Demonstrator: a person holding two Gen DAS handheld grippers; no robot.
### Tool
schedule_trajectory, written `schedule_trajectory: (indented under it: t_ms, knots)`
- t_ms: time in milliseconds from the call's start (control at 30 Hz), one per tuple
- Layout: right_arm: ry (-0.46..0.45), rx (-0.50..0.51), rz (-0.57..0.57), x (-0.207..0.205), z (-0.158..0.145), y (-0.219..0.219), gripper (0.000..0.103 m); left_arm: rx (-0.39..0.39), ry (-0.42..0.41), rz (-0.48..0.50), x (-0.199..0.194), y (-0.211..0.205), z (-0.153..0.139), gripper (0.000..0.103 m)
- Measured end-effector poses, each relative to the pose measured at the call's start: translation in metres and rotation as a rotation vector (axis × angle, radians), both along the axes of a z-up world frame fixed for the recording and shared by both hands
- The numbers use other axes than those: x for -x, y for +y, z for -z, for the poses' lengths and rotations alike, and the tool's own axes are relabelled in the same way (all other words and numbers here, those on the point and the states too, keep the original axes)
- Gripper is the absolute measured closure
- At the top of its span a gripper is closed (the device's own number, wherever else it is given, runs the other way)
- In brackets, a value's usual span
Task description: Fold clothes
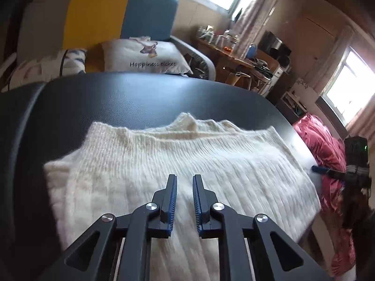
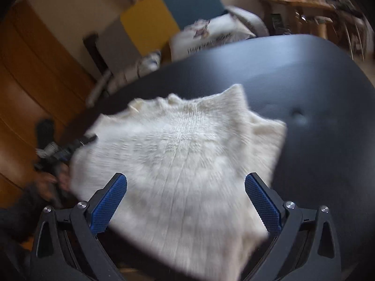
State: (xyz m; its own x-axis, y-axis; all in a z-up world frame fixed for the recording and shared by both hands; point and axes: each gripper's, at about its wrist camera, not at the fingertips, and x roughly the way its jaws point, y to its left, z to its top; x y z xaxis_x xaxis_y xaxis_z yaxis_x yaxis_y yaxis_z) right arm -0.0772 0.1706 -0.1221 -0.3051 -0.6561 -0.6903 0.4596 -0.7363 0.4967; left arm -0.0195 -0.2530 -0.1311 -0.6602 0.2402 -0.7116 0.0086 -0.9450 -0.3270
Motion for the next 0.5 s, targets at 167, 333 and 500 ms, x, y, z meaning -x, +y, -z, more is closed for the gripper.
schedule_trajectory:
  t_ms: [167,333,500]
  knots:
    - [-0.012,0.115,-0.052,-0.038,-0.011,0.031,0.001,0.069,-0.012,0.007,-0.038,0.014,0.004,0.090]
    - [-0.048,0.064,-0.121,-0.053,0.022,-0.001,0.001,0.056,-0.029,-0.033,-0.051,0.017,0.026,0.090]
    - [-0.097,-0.028,-0.097,-0.049,0.051,-0.010,0.001,0.008,-0.032,-0.068,-0.058,0.013,0.029,0.090]
